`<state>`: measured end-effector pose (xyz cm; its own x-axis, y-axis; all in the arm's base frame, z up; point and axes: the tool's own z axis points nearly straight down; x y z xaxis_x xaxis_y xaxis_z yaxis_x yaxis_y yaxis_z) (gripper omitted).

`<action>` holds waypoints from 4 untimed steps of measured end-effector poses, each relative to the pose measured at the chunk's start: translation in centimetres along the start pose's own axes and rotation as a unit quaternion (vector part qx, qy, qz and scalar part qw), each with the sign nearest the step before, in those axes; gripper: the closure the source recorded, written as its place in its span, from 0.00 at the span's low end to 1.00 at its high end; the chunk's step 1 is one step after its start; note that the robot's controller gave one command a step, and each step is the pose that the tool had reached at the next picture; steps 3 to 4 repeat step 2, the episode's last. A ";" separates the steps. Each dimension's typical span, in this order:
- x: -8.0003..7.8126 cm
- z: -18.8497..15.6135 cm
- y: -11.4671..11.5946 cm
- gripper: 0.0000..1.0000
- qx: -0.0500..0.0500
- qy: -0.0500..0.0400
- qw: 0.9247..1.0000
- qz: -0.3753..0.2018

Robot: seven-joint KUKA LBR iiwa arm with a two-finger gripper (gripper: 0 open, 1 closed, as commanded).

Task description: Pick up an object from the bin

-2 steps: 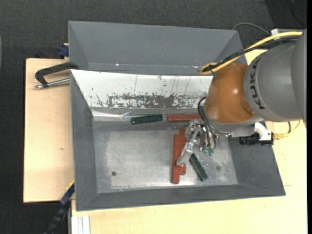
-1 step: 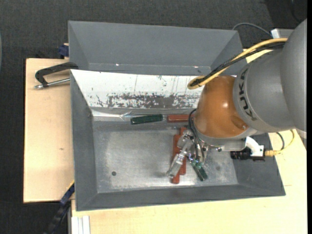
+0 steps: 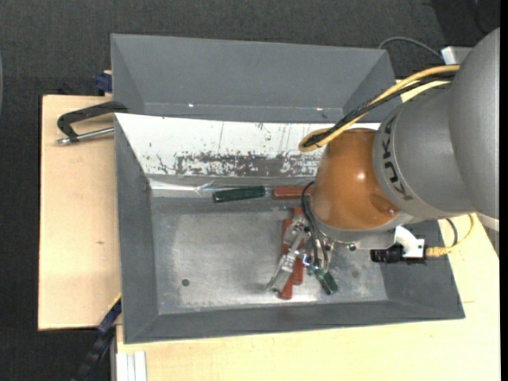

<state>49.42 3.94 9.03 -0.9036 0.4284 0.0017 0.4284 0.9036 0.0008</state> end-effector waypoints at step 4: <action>-4.0 1.9 -6.1 1.00 0.000 -0.002 0.998 0.069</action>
Offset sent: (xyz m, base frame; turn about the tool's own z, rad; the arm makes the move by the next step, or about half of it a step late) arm 0.0000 0.0000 0.0000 0.0000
